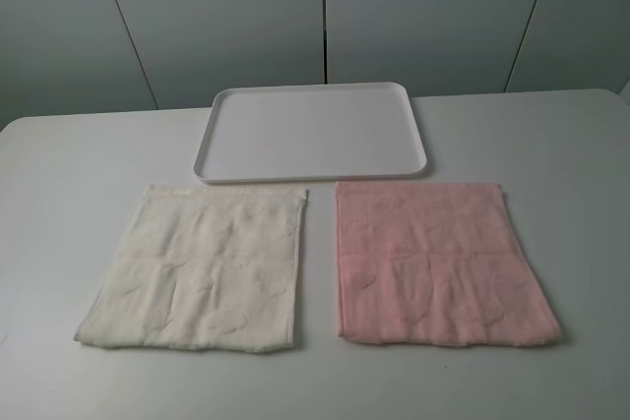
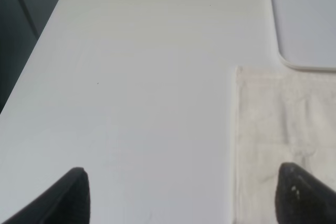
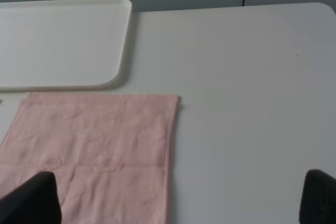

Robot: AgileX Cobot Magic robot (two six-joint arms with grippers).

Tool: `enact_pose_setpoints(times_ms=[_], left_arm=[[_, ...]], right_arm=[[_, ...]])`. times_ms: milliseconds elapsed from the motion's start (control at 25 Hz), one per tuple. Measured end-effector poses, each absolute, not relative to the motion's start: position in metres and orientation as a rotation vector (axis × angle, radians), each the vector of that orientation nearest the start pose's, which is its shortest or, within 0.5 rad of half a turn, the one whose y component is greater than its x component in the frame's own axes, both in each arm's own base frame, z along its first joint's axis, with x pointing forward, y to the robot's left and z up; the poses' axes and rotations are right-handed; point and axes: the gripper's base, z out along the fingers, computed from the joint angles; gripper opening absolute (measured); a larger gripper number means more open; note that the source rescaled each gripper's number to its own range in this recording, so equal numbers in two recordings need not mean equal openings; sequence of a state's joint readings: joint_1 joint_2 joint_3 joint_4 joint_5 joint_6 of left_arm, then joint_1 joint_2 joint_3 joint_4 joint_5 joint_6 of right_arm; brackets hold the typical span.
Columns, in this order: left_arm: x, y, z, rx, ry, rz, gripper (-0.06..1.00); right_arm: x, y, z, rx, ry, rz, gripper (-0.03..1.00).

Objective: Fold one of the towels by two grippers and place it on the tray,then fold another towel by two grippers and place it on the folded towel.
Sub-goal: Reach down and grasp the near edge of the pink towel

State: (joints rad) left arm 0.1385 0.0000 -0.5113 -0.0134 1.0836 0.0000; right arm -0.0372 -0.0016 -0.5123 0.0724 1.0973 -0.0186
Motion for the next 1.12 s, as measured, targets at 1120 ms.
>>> enact_pose_setpoints(times_ms=[1120], left_arm=[[0.125,-0.011,0.33,0.205,2.26,-0.198,0.98]], right_arm=[[0.067,0.01,0.309,-0.156,2.251,0.081,0.98]])
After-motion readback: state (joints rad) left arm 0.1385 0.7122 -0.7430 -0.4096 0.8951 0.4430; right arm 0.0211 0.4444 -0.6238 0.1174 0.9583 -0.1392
